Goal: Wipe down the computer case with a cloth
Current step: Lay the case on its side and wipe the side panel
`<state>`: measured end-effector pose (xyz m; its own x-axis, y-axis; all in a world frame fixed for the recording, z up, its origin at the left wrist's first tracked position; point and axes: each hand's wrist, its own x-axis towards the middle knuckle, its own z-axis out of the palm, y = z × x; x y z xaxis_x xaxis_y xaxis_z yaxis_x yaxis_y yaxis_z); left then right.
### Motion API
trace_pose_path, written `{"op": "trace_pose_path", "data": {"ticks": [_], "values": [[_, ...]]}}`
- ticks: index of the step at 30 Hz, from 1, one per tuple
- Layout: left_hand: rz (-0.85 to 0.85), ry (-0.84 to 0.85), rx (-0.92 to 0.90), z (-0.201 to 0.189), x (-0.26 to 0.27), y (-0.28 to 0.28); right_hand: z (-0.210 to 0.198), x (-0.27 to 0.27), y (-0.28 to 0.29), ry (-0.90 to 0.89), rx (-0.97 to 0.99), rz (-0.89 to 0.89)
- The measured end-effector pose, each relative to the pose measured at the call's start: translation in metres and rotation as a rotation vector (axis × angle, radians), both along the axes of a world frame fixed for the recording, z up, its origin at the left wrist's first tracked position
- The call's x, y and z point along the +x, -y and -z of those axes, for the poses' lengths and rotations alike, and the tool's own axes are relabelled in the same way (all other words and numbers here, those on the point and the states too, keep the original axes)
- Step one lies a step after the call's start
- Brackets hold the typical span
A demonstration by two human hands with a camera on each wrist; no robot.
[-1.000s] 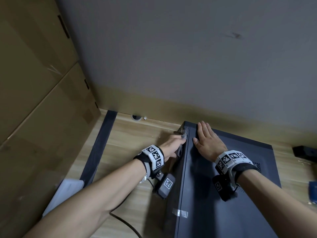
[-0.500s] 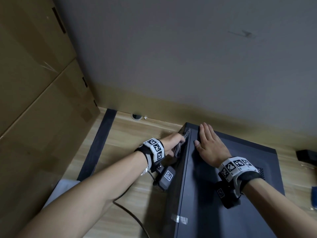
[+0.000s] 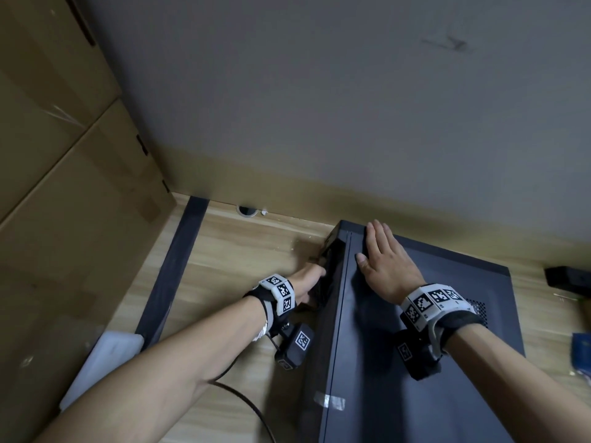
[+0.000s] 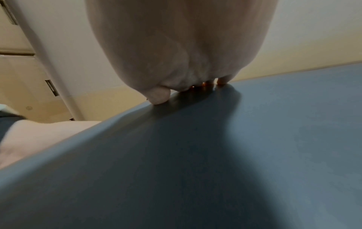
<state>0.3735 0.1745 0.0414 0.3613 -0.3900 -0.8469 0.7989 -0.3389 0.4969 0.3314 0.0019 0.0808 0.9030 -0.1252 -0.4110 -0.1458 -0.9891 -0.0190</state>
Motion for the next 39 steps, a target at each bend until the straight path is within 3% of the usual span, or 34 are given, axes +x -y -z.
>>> {"op": "trace_pose_path", "data": {"ticks": [6,10,18,27,33,39], "values": [[-0.047,0.046,-0.094,0.023,-0.015,-0.009,-0.001,0.000,-0.001,-0.008,0.003,0.005],[-0.018,0.101,-0.150,-0.035,-0.015,-0.012,-0.005,0.001,-0.003,-0.015,0.002,0.015],[0.043,0.208,-0.130,-0.057,-0.004,0.000,-0.006,0.001,-0.004,-0.024,0.003,0.019],[0.010,0.054,-0.092,-0.018,0.007,-0.002,0.000,0.001,-0.001,-0.016,-0.010,0.011],[0.000,-0.064,-0.055,0.018,-0.013,-0.015,0.002,0.000,0.000,0.002,0.007,0.030],[0.031,-0.069,0.022,0.024,-0.044,-0.032,-0.004,-0.002,-0.004,-0.001,-0.011,0.026]]}}
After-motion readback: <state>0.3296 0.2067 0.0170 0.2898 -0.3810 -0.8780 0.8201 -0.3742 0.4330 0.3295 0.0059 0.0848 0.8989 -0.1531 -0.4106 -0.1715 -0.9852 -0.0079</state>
